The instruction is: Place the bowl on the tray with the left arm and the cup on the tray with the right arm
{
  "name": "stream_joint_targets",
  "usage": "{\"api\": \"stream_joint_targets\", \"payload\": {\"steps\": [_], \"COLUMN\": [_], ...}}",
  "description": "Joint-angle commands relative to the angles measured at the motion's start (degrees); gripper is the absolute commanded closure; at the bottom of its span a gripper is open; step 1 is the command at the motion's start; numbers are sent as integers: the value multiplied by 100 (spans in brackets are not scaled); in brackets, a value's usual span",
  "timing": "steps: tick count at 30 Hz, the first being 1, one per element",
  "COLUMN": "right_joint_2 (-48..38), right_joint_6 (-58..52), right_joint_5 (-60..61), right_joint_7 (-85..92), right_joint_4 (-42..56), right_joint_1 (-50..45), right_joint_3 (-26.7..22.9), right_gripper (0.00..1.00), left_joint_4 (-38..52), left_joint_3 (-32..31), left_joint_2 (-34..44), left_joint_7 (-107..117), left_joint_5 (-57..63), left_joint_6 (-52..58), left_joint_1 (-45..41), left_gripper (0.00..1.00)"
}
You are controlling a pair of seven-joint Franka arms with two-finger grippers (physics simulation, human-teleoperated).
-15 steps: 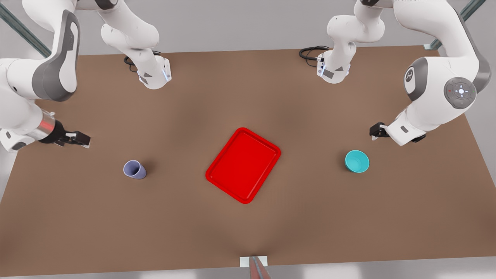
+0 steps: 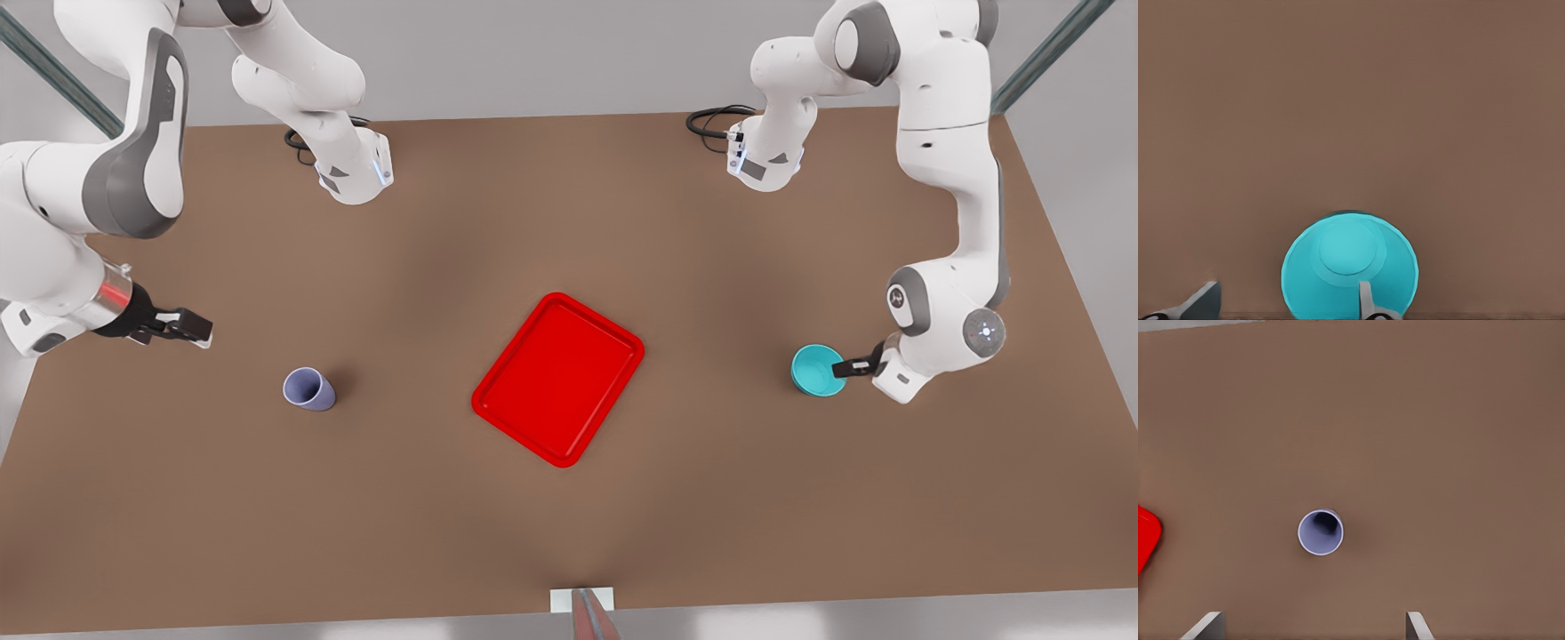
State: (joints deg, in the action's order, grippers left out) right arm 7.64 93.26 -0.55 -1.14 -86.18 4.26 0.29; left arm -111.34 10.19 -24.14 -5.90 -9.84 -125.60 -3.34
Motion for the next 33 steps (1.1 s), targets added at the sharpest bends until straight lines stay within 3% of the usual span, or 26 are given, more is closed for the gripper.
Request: {"api": "stream_joint_targets", "payload": {"steps": [1,20,21,22,23,30,33], "right_joint_2": [1,45,45,45,45,45,53], "right_joint_6": [-1,-1,-1,-1,-1,-1,-1], "right_joint_5": [-7,20,20,20,20,20,46], "right_joint_7": [0,0,0,0,0,0,0], "right_joint_4": [5,13,13,13,13,13,13], "right_joint_1": [4,31,31,31,31,31,39], "right_joint_3": [-2,7,7,7,7,7,-2], "right_gripper": [0,0,0,0,0,0,0], "left_joint_4": [-20,-29,-28,-20,-20,-20,-2], "left_joint_3": [0,-9,0,-9,-9,-9,-9], "left_joint_2": [-3,-575,-584,-584,-584,-680,-680], "left_joint_7": [-77,-482,-473,-473,-473,-464,-394], "left_joint_5": [-62,-492,-492,-492,-484,-492,-554], "left_joint_6": [-9,-114,-114,-106,-88,-97,-62], "left_joint_1": [8,131,131,131,131,123,123], "left_gripper": [0,0,4,30,43,64,79]}}
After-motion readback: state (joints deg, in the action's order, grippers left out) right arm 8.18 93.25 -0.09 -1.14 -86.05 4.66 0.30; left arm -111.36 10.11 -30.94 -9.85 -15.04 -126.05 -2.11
